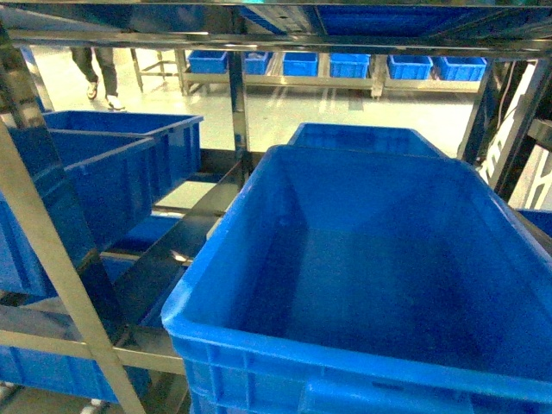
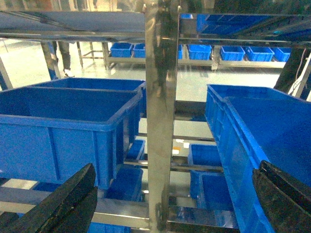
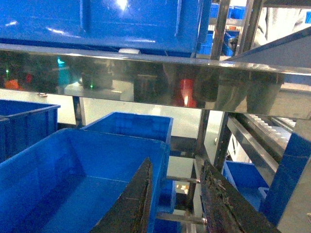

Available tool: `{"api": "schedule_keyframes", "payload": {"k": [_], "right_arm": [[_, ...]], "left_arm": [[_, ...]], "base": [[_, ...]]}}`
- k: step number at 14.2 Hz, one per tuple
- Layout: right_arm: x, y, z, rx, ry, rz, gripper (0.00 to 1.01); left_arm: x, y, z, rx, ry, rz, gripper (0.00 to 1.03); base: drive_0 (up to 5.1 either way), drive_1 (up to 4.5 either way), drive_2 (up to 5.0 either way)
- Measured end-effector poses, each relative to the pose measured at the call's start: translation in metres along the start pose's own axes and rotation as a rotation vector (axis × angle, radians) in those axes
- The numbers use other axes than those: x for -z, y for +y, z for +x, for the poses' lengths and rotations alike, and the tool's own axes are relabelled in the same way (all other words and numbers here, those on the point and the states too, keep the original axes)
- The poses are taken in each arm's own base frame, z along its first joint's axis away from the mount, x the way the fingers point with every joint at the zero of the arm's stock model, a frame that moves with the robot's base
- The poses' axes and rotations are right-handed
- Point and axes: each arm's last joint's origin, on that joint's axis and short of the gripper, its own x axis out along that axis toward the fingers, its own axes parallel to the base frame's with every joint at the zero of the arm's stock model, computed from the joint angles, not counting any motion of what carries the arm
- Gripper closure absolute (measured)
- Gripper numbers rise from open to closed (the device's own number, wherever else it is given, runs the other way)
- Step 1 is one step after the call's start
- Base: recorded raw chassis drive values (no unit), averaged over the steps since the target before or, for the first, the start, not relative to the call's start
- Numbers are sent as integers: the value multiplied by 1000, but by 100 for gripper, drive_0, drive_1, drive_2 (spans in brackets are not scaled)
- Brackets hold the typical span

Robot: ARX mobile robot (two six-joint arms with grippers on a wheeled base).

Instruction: Pick red block from blue box to shelf

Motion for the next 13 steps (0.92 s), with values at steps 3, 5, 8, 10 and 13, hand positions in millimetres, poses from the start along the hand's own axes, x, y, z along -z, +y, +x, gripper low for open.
{"api": "schedule_keyframes", "payload": {"k": [3,5,8,10,13], "right_arm": [[0,0,0,0,4,0,75],[0,0,0,0,3,0,75],[2,0,0,-4,18,0,75],[9,7,4,-62,102,33,75],[7,23,20,-166,143,80,75]], "left_arm": [[0,0,0,0,-1,0,5],[0,0,0,0,-4,0,5],[0,0,0,0,-4,0,5],[0,0,0,0,-5,0,5],[0,0,0,0,-5,0,5]], "base": [[0,0,0],[0,0,0],[0,0,0],[0,0,0],[0,0,0]]}}
